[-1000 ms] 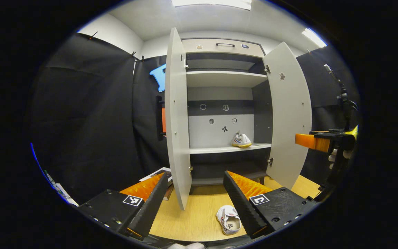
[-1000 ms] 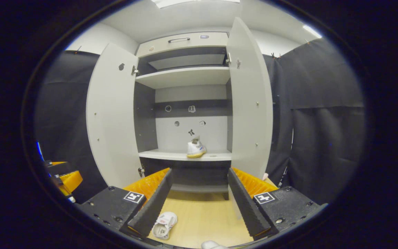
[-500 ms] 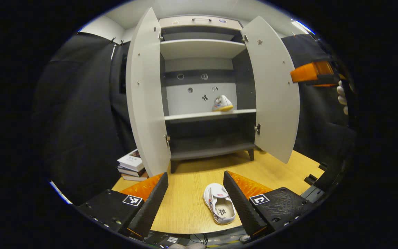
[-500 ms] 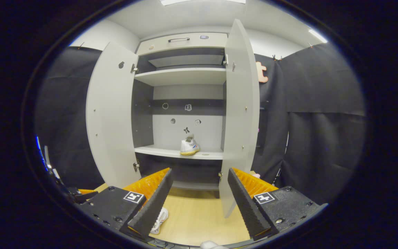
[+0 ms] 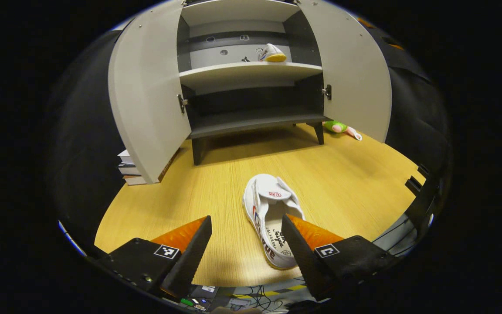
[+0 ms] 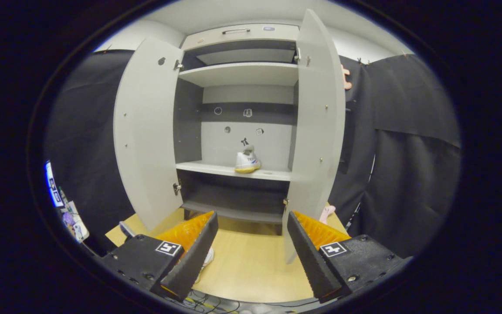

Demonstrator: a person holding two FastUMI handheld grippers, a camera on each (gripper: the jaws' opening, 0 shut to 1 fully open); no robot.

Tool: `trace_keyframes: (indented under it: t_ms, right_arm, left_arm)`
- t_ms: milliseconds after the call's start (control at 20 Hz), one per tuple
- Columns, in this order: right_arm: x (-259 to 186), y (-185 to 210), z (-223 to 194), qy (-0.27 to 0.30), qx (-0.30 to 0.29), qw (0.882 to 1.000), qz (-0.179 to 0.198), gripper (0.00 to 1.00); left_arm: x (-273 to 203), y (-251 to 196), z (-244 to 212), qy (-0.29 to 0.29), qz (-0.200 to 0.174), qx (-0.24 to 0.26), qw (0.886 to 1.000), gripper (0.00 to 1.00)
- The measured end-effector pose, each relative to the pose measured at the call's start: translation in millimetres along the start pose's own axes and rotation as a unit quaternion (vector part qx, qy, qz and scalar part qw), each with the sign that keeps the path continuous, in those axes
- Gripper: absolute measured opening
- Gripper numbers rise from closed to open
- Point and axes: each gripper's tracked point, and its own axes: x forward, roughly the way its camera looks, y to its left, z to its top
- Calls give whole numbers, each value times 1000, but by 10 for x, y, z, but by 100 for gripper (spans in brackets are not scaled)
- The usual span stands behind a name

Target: Grab one shoe with the right hand and put it into the shoe cabinet, grab the other shoe with the left hand and put it into the shoe cabinet; then close the right door with the right hand and the left door with the left hand.

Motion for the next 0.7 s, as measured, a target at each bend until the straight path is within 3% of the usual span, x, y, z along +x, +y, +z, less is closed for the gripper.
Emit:
trace_keyframes:
  t_ms: [250,550,700]
  right_arm:
    - [103,52,-43,9,-7,1000,17,100]
    - [232,21,-181,33,-12,999,23,100]
    - [256,3,-206,40,-16,999,22,100]
  left_arm:
    - [449,45,-187,38,8,-7,999,96]
    - [975,132,-41,38,12,-19,999,95]
    - [1171,102,-30,55,3,-31,998,82]
